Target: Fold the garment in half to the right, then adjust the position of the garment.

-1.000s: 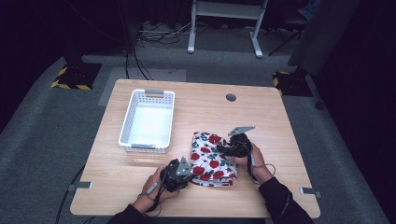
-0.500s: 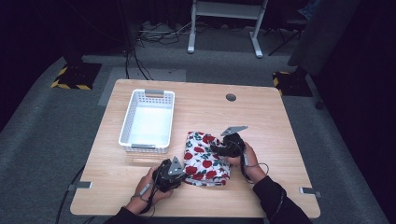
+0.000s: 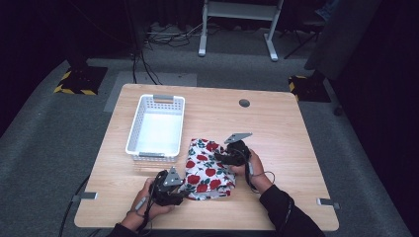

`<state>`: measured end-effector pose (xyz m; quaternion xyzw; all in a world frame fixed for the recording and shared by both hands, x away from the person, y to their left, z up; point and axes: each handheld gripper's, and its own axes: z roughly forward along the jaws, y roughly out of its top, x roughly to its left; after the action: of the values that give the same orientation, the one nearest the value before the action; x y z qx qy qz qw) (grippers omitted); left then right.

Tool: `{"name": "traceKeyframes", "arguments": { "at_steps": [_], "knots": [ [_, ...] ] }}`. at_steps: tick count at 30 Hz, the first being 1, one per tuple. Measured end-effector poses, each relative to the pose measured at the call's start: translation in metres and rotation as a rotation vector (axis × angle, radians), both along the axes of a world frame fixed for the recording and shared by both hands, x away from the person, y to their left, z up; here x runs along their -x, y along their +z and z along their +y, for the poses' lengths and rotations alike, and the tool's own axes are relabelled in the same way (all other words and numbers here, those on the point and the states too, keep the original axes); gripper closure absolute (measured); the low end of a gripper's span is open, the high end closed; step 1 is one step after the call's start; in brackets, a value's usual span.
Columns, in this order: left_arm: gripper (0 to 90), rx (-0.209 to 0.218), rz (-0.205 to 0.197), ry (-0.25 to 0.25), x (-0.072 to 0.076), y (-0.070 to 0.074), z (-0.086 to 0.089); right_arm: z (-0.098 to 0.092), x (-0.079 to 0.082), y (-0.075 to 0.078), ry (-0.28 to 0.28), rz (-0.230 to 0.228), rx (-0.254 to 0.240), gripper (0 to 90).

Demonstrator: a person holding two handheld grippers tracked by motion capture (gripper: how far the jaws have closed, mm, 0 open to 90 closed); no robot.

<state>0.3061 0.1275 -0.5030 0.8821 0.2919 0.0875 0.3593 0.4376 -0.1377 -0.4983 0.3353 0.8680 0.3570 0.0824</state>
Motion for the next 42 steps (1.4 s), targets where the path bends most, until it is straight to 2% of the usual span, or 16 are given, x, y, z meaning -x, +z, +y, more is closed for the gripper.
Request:
{"name": "traceKeyframes", "arguments": {
  "at_steps": [2,6,8,11,15,18,21,25,26,33,40,42],
  "knots": [
    [41.5,0.02,0.011,0.0,0.003,0.0,-0.003,0.0,0.001,0.0,-0.002,-0.003,0.0,73.8],
    [27.9,0.027,-0.007,0.067,0.002,-0.001,-0.007,0.001,0.003,0.0,-0.004,-0.019,0.01,73.8],
    [25.9,0.031,-0.004,0.082,-0.001,-0.002,-0.009,0.002,0.003,0.0,-0.003,-0.022,0.012,73.7],
    [25.0,0.016,-0.005,0.084,-0.004,-0.004,-0.014,0.001,0.003,0.0,-0.003,-0.021,0.01,73.8],
    [25.6,-0.018,-0.042,0.079,-0.009,-0.005,-0.027,0.002,0.003,0.0,-0.003,-0.019,0.005,73.7],
    [30.4,-0.019,-0.046,0.084,-0.012,-0.004,-0.028,0.002,0.004,-0.001,-0.003,-0.022,0.005,73.8],
    [46.7,-0.001,-0.06,0.082,-0.015,-0.004,-0.026,0.002,0.004,-0.001,-0.003,-0.021,0.005,73.8],
    [67.6,-0.01,-0.073,0.064,-0.017,-0.003,-0.025,0.003,0.005,-0.001,0.001,-0.024,0.006,73.8],
    [70.6,-0.014,-0.074,0.065,-0.017,-0.003,-0.026,0.003,0.005,-0.001,0.003,-0.024,0.006,73.8],
    [75.5,-0.019,-0.084,0.063,-0.02,-0.003,-0.028,0.003,0.006,-0.001,0.0,-0.026,0.006,73.8],
    [80.0,-0.043,-0.107,0.066,-0.02,-0.002,-0.028,0.005,0.009,0.0,-0.002,-0.055,0.013,74.9],
    [80.9,-0.029,-0.104,0.069,-0.02,-0.001,-0.026,0.004,0.008,0.001,-0.002,-0.05,0.004,75.1]
  ]
}}
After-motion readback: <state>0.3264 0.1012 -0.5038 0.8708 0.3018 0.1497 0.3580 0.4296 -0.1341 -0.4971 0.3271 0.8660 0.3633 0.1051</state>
